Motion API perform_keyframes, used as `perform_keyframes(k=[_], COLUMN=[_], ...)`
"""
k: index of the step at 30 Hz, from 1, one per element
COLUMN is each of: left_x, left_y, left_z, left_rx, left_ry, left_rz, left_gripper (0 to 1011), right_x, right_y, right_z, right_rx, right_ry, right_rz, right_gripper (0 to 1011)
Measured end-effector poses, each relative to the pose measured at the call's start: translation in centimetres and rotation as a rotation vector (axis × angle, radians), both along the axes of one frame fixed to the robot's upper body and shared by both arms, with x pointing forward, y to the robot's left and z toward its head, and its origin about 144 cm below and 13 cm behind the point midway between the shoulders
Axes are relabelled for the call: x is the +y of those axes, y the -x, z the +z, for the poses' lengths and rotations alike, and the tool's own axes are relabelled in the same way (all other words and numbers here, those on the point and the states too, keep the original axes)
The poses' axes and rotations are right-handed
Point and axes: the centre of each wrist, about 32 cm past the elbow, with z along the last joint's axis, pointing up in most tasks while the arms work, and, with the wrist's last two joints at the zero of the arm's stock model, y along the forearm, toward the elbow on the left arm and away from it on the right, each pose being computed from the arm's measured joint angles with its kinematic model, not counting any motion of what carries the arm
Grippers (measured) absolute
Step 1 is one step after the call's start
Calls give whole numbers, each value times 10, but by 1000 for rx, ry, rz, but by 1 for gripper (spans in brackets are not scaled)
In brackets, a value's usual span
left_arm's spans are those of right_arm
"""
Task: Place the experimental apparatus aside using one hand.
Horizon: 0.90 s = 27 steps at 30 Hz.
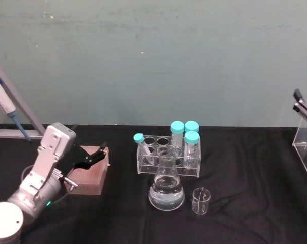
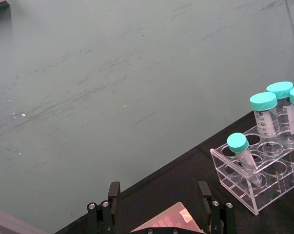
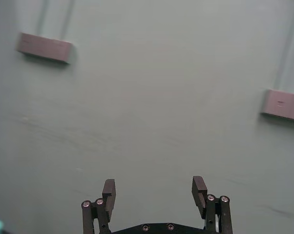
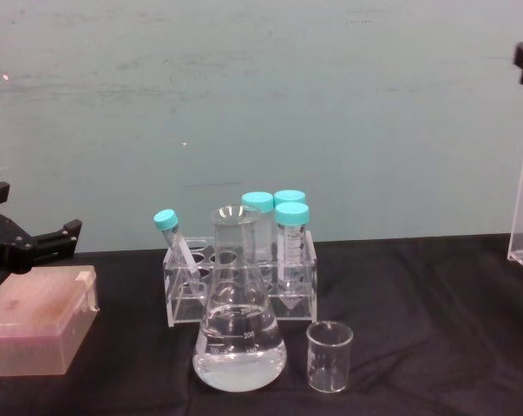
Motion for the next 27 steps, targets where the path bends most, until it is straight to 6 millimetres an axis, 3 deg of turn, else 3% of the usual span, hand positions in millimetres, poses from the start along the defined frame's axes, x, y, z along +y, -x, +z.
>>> perform_keyframes(k=[10, 27], left_x=[0, 0], left_y=[0, 0], left_z=[0, 0], left_rx=[0, 0], left_ry=[0, 0], left_rz=[0, 0], left_gripper=[1000, 1000], right_x=[7, 19], right_y=[-10, -17], right_z=[-3, -24], right_rx=[77, 292], right_ry=[-32, -56], right_rz=[241, 490], right_gripper=[1002, 1000])
